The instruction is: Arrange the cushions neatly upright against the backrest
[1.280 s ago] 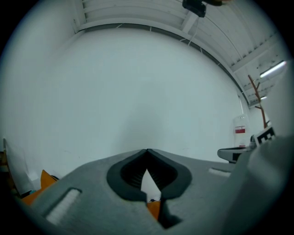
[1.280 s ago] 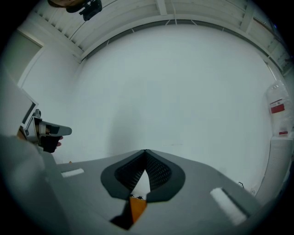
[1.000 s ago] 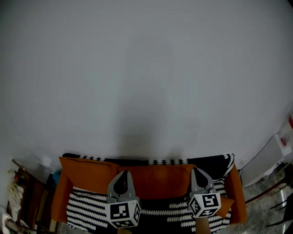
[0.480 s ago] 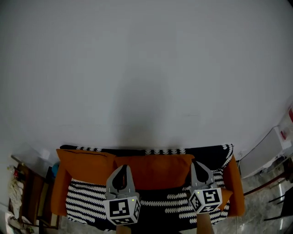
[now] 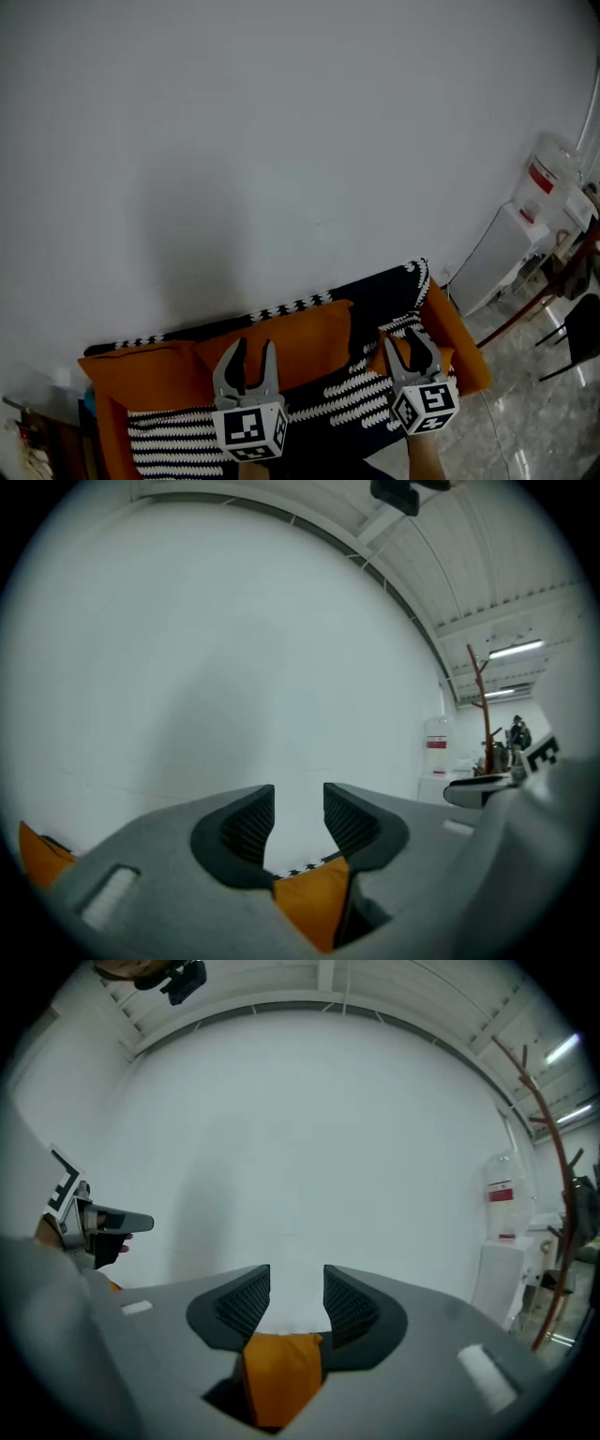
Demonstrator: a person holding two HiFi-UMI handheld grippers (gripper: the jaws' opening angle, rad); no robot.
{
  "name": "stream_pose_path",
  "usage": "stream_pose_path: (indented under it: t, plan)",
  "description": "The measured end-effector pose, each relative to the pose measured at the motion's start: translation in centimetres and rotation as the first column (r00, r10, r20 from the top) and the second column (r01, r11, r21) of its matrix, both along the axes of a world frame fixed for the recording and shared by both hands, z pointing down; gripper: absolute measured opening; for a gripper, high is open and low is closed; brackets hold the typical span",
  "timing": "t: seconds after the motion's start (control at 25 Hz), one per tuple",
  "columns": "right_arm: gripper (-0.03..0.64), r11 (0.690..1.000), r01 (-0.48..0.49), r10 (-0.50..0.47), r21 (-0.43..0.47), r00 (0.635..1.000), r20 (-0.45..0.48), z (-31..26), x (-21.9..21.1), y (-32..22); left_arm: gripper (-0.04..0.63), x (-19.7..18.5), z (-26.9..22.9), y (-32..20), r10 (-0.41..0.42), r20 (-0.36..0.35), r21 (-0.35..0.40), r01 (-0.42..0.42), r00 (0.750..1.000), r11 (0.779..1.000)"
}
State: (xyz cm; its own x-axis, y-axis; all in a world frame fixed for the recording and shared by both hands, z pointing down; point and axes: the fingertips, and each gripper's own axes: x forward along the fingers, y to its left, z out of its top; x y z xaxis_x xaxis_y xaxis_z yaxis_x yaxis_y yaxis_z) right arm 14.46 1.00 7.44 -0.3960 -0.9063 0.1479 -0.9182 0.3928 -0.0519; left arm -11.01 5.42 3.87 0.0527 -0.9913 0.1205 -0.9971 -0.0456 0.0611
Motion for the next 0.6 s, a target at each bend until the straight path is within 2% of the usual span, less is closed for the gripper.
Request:
stream_pose_path:
  t: [0.24, 0.44, 0.6]
  plan:
    - [0.206, 0.980, -0.198, 0.197, -0.025, 0.980, -0.027, 1.0, 7.7, 2.5, 0.209, 5.7, 1.2, -2.6, 0.180, -0.021, -0.014, -0.180, 0.983, 0.984]
    - [0.218, 0.939, -0.341, 0.340, -0.052, 0.940, -0.029, 2.0, 13.8, 5.2, 0.218, 11.1, 2.1, -3.5, 0.298, -0.028, -0.030, -0.298, 0.954, 0.954]
    - [0.221, 0.908, -0.412, 0.411, -0.080, 0.911, -0.037, 3.1, 17.9, 6.5, 0.218, 15.1, 3.1, -4.3, 0.368, -0.023, -0.055, -0.368, 0.930, 0.928]
